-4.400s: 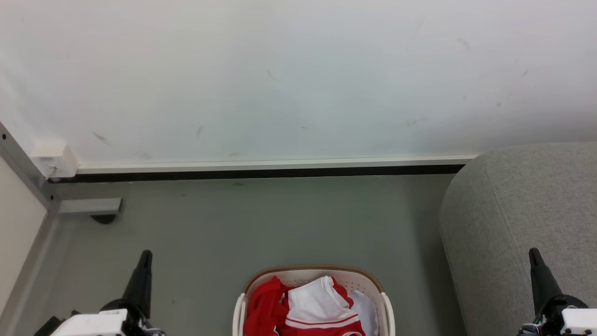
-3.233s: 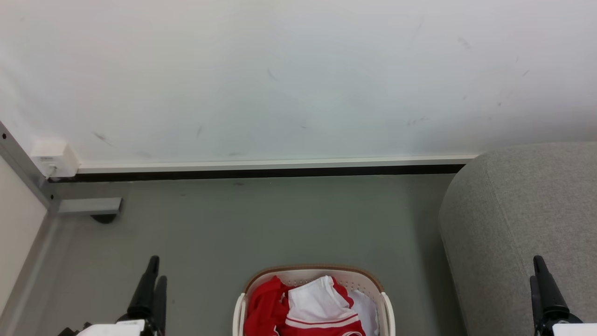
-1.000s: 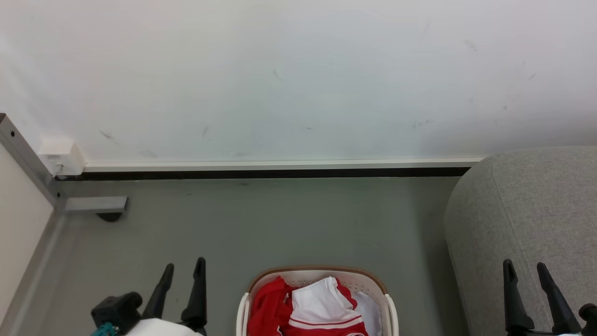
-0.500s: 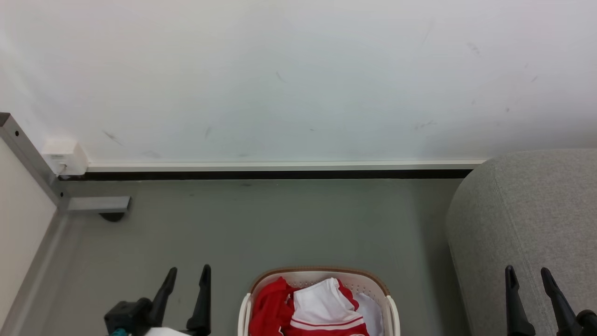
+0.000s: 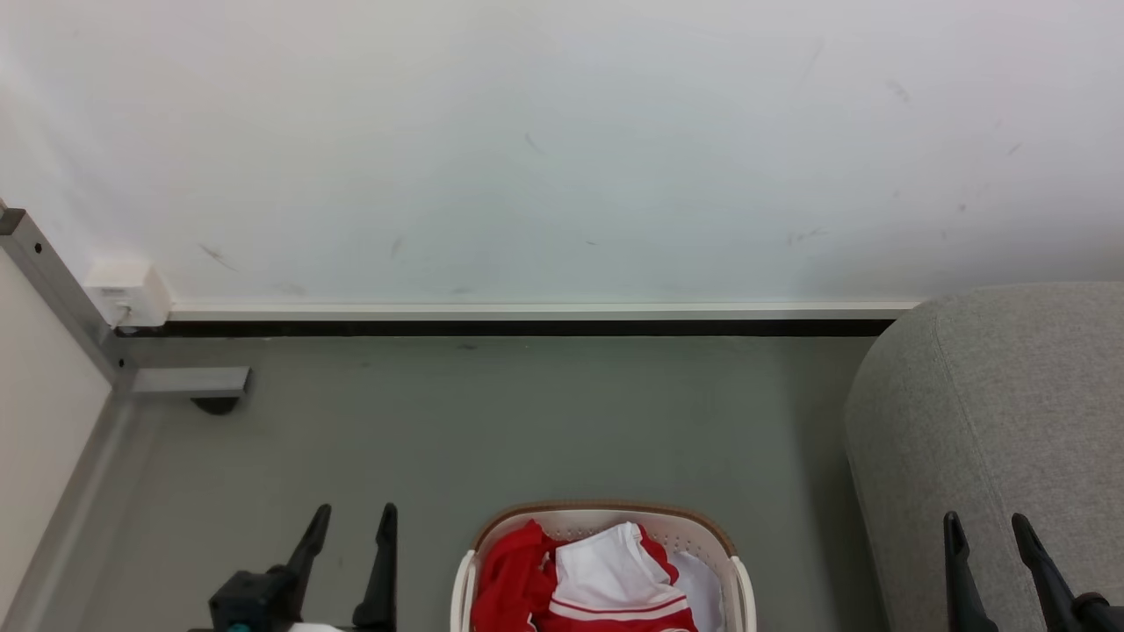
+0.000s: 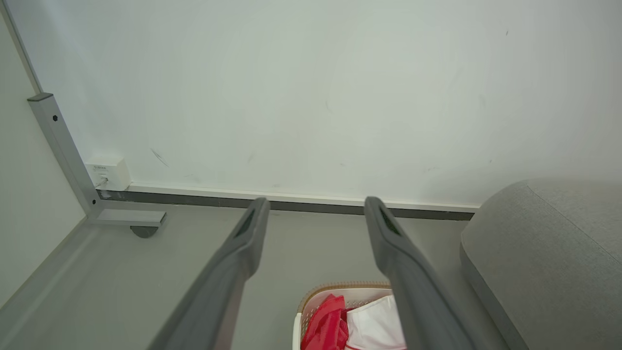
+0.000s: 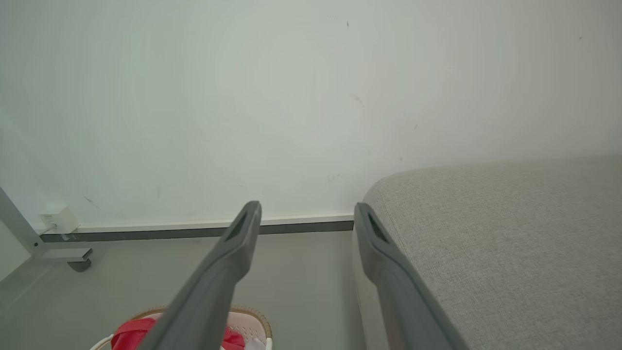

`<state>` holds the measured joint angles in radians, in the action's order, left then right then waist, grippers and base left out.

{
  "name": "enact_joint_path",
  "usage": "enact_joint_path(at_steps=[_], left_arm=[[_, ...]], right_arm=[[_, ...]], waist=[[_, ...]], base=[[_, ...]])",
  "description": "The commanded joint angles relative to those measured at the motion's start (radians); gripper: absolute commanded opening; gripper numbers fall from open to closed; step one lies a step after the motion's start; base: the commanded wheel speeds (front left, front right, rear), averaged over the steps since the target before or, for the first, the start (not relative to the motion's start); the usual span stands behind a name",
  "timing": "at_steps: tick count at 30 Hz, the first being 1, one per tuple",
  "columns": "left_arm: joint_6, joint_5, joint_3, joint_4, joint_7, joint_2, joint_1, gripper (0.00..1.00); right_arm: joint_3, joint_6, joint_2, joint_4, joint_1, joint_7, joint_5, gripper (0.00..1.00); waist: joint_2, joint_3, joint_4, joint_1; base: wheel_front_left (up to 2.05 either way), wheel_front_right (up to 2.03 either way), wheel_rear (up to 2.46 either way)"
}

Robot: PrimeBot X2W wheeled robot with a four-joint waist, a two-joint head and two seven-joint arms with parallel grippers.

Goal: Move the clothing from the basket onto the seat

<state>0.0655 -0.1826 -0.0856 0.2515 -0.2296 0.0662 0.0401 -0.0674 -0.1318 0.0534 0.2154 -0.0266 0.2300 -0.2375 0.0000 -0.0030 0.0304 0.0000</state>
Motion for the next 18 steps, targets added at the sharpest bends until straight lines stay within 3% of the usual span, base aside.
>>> enact_joint_path(at_steps=[1,18], left_arm=[[0.001,0.03,0.002,0.0,-0.009,0.001,-0.008,1.0],[0.035,0.098,0.002,0.035,-0.036,-0.01,-0.012,1.0]], right_arm=[[0.0,0.002,-0.001,0.0,-0.011,0.009,0.019,1.0],[0.006,0.002,-0.002,0.032,-0.019,0.036,0.059,1.0]], waist=[[0.0,0.0,0.0,0.0],[0.0,0.0,-0.004,0.0]], base=[[0.0,0.0,0.0],[0.0,0.0,0.0]])
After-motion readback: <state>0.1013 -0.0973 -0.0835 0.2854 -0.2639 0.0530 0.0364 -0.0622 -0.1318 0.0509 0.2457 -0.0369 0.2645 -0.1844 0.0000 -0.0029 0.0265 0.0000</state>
